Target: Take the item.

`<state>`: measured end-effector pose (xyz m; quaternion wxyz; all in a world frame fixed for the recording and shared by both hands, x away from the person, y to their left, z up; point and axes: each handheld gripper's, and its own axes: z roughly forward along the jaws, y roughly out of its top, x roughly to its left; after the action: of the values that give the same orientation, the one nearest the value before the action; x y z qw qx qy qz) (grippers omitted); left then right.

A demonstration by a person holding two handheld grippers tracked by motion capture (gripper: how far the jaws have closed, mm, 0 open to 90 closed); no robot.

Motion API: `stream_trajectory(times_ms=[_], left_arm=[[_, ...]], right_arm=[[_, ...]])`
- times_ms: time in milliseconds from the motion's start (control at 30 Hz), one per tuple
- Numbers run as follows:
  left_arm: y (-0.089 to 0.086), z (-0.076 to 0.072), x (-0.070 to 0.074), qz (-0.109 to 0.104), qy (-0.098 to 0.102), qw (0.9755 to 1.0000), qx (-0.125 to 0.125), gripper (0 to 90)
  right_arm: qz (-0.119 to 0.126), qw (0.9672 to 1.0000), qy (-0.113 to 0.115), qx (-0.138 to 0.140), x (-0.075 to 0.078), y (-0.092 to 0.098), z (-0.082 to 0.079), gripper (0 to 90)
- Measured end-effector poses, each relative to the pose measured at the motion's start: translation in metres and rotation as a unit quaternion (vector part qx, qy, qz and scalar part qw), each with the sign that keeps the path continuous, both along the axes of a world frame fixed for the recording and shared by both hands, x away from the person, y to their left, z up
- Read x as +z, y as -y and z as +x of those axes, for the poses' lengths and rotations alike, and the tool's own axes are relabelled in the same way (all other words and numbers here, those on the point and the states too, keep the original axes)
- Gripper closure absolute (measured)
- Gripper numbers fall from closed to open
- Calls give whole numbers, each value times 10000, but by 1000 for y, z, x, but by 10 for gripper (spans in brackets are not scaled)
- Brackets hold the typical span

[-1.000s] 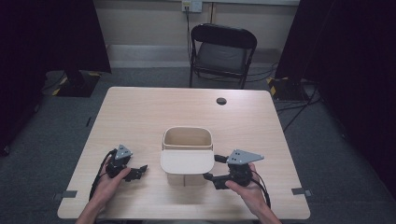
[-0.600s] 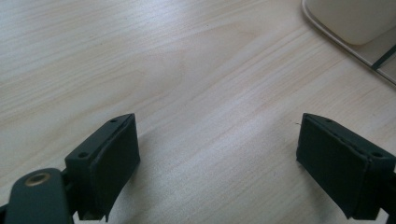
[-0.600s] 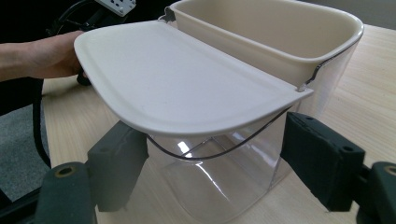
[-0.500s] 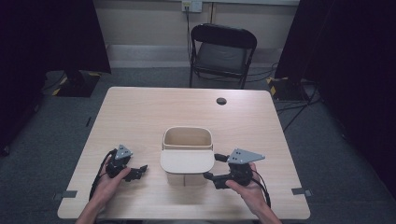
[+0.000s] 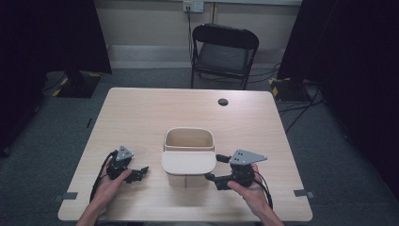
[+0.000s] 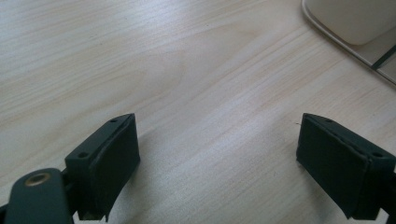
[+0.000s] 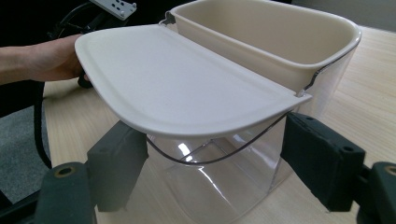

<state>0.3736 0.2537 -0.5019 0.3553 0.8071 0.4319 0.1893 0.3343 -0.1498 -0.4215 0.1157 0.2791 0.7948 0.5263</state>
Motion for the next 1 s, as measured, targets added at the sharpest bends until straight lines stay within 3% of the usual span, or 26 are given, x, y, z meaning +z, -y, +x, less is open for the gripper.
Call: stream_trajectory(times_ms=[1000], left_arm=[[0, 0, 0, 4, -2, 10000, -5, 124]], right_arm=[[12, 10000, 53, -49, 8, -2, 6, 227]])
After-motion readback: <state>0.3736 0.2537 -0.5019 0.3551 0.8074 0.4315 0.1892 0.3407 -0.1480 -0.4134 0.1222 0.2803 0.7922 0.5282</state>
